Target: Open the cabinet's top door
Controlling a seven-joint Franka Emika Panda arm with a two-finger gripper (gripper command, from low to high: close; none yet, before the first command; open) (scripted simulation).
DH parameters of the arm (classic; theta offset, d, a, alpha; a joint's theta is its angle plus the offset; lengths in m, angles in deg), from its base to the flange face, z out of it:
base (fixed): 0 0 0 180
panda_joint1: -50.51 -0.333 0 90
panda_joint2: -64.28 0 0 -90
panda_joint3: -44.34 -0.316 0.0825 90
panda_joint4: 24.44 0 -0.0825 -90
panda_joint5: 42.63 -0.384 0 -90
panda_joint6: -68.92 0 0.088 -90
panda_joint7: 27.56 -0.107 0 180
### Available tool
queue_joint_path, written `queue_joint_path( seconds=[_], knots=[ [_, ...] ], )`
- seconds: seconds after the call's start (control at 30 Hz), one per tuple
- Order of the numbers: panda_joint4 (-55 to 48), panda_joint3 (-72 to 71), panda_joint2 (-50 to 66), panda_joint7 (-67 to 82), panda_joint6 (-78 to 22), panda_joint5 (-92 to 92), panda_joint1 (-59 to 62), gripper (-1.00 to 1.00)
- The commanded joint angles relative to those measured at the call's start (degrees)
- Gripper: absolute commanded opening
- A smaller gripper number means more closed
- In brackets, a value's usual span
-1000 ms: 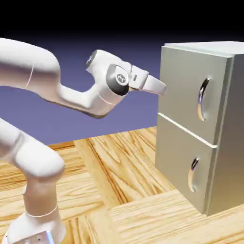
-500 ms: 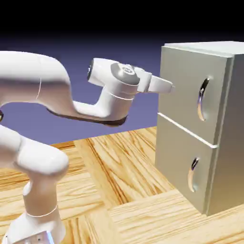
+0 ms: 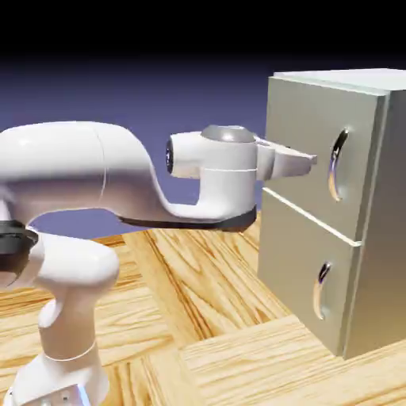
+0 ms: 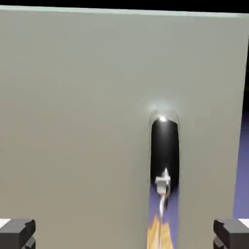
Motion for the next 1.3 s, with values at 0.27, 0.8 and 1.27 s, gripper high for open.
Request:
queue_joint_path(
  seconds=[0.27, 0.8, 1.27],
  knots=[
    [-4.1, 8.1, -2.3, -12.0, -1.6, 17.2, -8.3, 0.00],
    [5.5, -2.3, 3.3, -13.5, -15.0, 7.3, 1.8, -1.00],
    [19.2, -31.1, 5.1, -17.1, -24.0, -12.4, 26.6, -1.00]
  ],
)
